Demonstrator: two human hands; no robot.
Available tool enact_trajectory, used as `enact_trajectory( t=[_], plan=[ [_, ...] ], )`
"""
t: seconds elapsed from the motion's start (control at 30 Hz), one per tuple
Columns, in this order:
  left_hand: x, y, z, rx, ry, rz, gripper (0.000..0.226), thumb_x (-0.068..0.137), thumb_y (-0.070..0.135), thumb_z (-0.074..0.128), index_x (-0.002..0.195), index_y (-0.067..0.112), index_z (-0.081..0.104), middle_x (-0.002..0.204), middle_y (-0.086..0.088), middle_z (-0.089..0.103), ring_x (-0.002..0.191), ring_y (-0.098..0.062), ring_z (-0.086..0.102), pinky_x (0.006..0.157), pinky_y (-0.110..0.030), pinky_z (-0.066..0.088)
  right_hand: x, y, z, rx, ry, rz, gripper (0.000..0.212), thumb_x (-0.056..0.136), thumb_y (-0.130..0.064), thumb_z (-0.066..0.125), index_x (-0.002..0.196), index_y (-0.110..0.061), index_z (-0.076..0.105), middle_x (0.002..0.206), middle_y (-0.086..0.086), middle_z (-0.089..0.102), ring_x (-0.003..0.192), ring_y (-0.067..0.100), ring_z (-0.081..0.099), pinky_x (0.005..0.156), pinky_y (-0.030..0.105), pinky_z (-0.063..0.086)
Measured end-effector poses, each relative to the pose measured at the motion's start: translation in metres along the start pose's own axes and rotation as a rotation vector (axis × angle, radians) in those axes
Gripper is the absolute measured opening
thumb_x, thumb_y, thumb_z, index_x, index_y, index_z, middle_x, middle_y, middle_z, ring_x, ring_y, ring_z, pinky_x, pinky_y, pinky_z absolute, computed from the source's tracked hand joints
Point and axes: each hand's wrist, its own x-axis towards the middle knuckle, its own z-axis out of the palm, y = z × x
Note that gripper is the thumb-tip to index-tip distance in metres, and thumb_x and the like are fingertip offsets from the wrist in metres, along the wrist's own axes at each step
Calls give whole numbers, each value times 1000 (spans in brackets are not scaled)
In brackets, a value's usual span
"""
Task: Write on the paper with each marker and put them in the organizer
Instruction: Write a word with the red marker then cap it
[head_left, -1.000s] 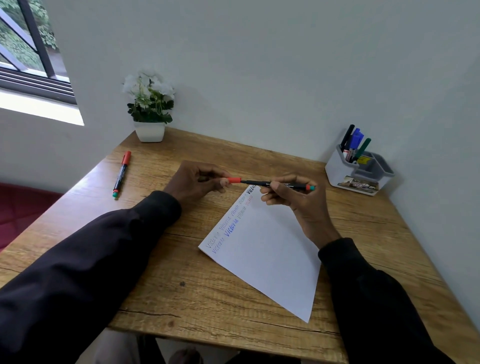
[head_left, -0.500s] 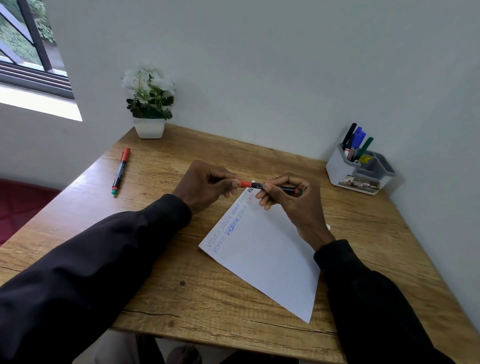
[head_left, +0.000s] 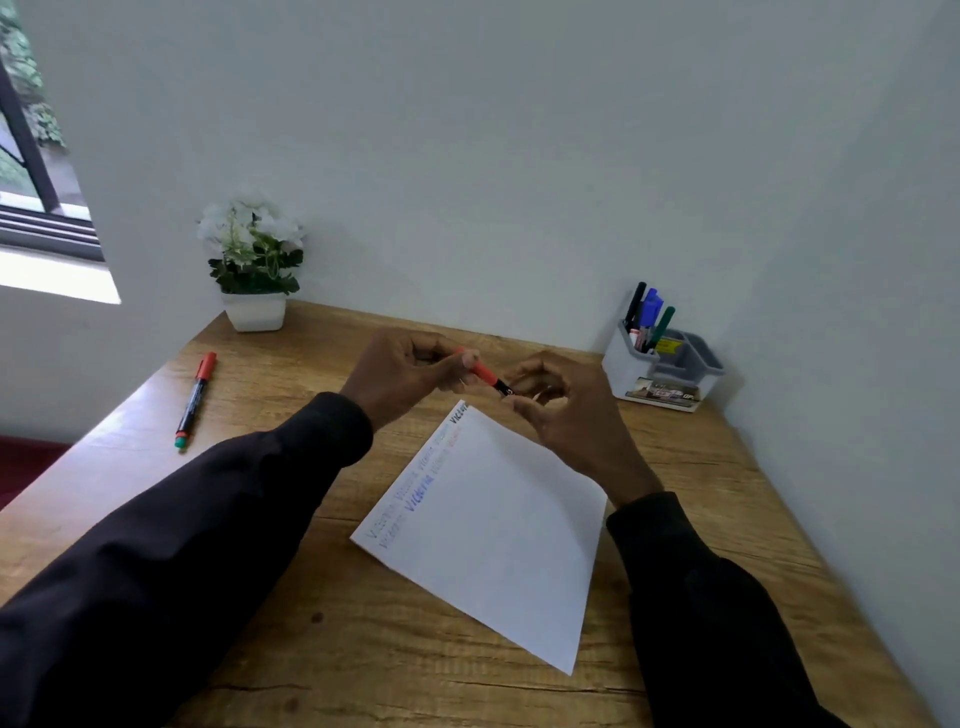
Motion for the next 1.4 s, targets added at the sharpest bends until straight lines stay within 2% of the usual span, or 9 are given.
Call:
enact_trajectory(
  t=[0.13, 0.23, 0.47, 0.63, 0.77, 0.87, 1.0, 1.17, 1.4],
  plan=[
    [4, 5, 17, -83, 23, -48, 22, 84, 23, 75, 99, 7, 76, 83, -4, 77, 74, -10, 71, 68, -17, 55, 1, 1, -10, -65, -59, -58, 77, 88, -3, 79, 151, -33, 47, 90, -1, 71, 77, 12, 69, 72, 31, 61],
    [6, 12, 26, -128, 31, -43, 19, 87, 17, 72, 101, 6, 75, 87, -5, 77, 77, -10, 73, 68, -13, 53, 1, 8, -24, -107, -37, -33, 93, 92, -3, 74, 162, -41, 26, 86, 3, 68, 75, 17, 69, 73, 25, 62],
    [11, 17, 24, -90, 8, -2, 16, 88, 14, 69, 102, 8, 75, 84, -4, 77, 76, -14, 71, 72, -14, 56, 21, 46, -88, -26, 419, 145, 73, 88, 0, 78, 147, -25, 45, 98, 4, 71, 84, 10, 73, 72, 21, 62],
    [13, 7, 16, -41, 15, -4, 14, 86, 17, 71, 99, 14, 76, 84, -2, 78, 79, -17, 73, 75, -17, 57, 51, 66, -123, -168, 561, 109, 59, 91, -2, 75, 141, -19, 50, 95, 7, 72, 82, 13, 71, 75, 10, 56],
    [13, 1, 12, -28, 26, -20, 16, 87, 16, 70, 100, 9, 76, 88, -4, 78, 82, -20, 73, 80, -22, 59, 70, 84, -128, -230, 536, 136, 55, 93, -7, 75, 141, -22, 52, 97, -1, 68, 92, 19, 70, 93, 38, 61],
    [13, -4, 7, 1, 20, -33, 18, 87, 17, 71, 101, 8, 76, 89, -3, 78, 83, -21, 74, 81, -24, 59, 77, 99, -124, -285, 483, 132, 53, 92, -10, 76, 137, -27, 53, 99, 1, 72, 95, 24, 71, 93, 50, 60],
    [10, -9, 3, -3, 21, -35, 18, 87, 15, 69, 102, 7, 75, 89, -3, 78, 82, -20, 74, 73, -18, 58, 81, 110, -115, -357, 420, 138, 54, 92, -13, 78, 139, -25, 56, 115, 10, 68, 108, 23, 65, 94, 20, 49],
    [6, -13, -2, 18, 16, -31, 20, 88, 12, 68, 105, 3, 73, 89, -5, 77, 75, -14, 73, 70, -15, 57, 79, 126, -108, -456, 354, 153, 55, 86, -19, 84, 138, -12, 65, 130, 13, 65, 125, 28, 55, 104, 44, 53],
    [2, -14, -11, 31, 25, -51, 17, 89, 15, 67, 102, 9, 75, 89, -3, 77, 80, -15, 73, 69, -11, 54, 81, 126, -109, -527, 358, 187, 57, 86, -26, 85, 138, -12, 66, 133, 13, 65, 127, 31, 50, 103, 45, 51]
  ],
)
